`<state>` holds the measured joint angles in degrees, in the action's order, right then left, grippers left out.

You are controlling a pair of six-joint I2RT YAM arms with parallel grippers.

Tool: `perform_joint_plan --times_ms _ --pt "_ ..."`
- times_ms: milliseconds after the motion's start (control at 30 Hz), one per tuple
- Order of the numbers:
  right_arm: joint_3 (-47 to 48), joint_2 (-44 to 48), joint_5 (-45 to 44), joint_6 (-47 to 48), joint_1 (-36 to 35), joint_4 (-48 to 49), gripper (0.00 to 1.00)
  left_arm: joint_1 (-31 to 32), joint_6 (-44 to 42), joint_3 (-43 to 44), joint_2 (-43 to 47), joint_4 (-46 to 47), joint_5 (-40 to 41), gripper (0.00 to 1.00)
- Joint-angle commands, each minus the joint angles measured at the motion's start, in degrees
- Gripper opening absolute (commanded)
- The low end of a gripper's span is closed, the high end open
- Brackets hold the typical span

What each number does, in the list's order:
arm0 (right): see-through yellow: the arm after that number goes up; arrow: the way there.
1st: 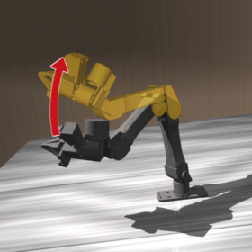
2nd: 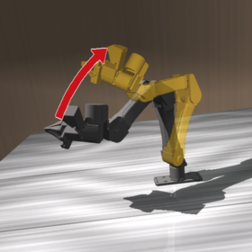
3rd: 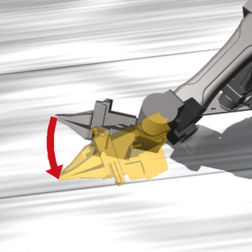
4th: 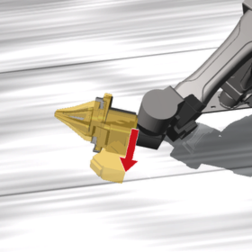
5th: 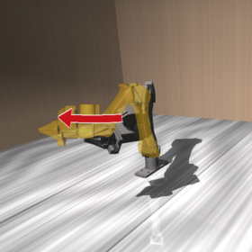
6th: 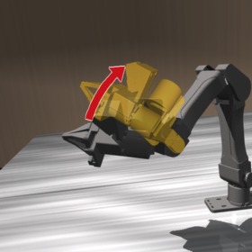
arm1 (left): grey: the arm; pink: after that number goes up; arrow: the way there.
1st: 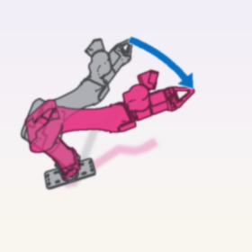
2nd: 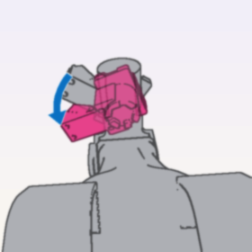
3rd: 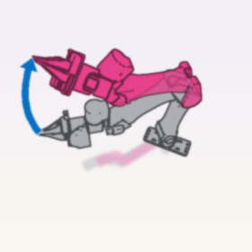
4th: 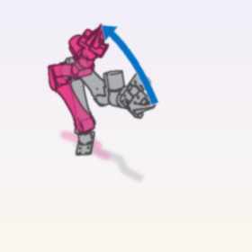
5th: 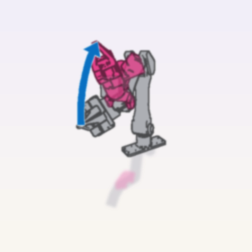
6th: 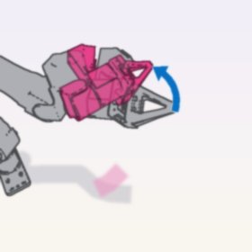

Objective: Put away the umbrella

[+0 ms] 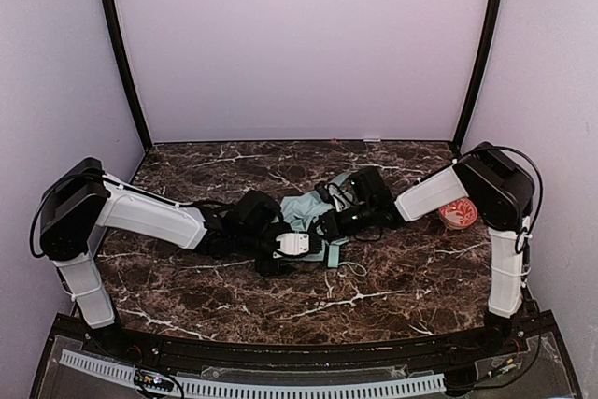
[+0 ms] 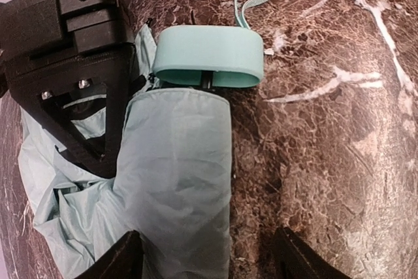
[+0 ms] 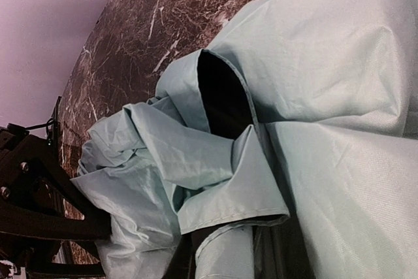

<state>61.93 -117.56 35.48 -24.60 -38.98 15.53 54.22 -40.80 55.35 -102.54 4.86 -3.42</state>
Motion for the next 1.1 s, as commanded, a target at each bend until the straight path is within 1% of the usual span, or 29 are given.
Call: perform_joint_plan --times_ms 0,67,133,233,300,400,567,733,867,967,1067 --pt "0.07 -1.85 -2.43 2.19 0.05 -5.86 0.05 -0.34 -1.37 0.34 4.07 -3.08 -4.87 0.7" --pt "0.34 -2.14 -2.27 2.38 0.05 -6.06 0.05 -0.46 -2.38 -0.64 6.35 -1.89 -7.59 0.72" --pt "0.64 -2.26 -2.24 2.61 0.04 -6.06 0.05 -1.35 -2.86 -1.33 6.36 -0.44 -8.71 0.78" --pt "0.94 -2.43 -2.06 2.58 0.05 -6.18 0.05 -3.74 -1.94 1.93 3.16 -3.4 -8.34 0.81" --pt "1.23 -2.57 -2.03 2.75 0.05 -6.47 0.05 -4.71 -3.19 3.08 1.12 -5.75 -9.63 0.82" --pt "1.94 -2.72 -1.92 3.29 0.13 -7.28 0.05 -5.44 -4.09 2.53 -0.94 -4.75 -10.96 0.82" --pt "1.82 -2.16 -1.94 3.33 0.13 -7.24 0.05 -7.56 -1.64 2.58 -4.15 -3.5 -10.49 0.81" --pt "2.03 -1.09 -1.74 3.2 0.28 -8.17 0.05 -8.07 -0.52 3.18 -6.46 -5.08 -11.28 0.78" --pt "1.85 0.14 -0.41 -0.27 1.04 -5.41 0.14 -8.07 2.91 6.36 -8.48 -9.81 -12.3 0.75" --pt "2.34 1.43 -1.85 -1.12 1.26 -5.66 0.21 -8.07 4.23 6.01 -9.3 -10.14 -11.72 0.73" --pt "2.49 2.47 -2.48 -2.19 2.04 -5.73 0.32 -8.07 5.7 6.31 -9.41 -10.85 -10.34 0.73"
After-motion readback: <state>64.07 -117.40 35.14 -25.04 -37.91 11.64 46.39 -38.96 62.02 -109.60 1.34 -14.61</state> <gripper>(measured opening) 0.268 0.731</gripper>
